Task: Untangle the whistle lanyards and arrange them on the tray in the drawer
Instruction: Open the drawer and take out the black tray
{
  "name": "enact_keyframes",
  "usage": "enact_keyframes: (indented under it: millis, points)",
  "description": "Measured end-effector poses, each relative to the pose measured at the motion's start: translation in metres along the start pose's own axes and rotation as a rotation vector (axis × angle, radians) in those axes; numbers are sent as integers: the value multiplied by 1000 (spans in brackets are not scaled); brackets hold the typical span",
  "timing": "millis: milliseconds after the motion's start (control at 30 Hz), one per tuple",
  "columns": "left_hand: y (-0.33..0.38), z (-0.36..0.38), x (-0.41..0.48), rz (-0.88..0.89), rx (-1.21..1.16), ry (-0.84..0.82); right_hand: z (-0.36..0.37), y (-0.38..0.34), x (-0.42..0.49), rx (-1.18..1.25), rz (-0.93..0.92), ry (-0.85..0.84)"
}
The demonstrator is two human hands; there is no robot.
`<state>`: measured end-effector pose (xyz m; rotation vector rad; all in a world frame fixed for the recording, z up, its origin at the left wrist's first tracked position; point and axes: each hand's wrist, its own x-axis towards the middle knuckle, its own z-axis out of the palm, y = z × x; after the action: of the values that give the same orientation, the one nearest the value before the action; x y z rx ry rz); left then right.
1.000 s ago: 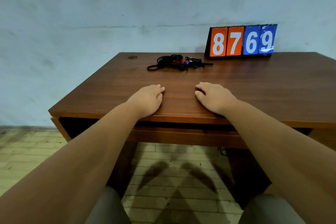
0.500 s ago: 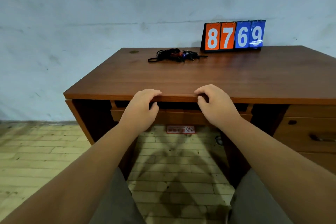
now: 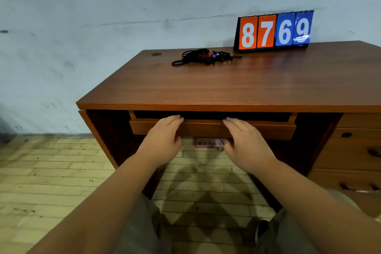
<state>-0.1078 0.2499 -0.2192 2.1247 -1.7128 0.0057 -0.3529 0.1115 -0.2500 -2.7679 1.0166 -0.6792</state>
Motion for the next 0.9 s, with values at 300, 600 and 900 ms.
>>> enact_keyframes:
  millis: [300,600,900]
  points:
    - [-12,38,-7,1,-34,113,23,-4,-4,24,90,135]
    - [-13,30,-9,31,22,110,14,-17,-2,-59,120,113]
    - [-4,16,-40,11,-41,191,-12,-33,-28,-48,77,98]
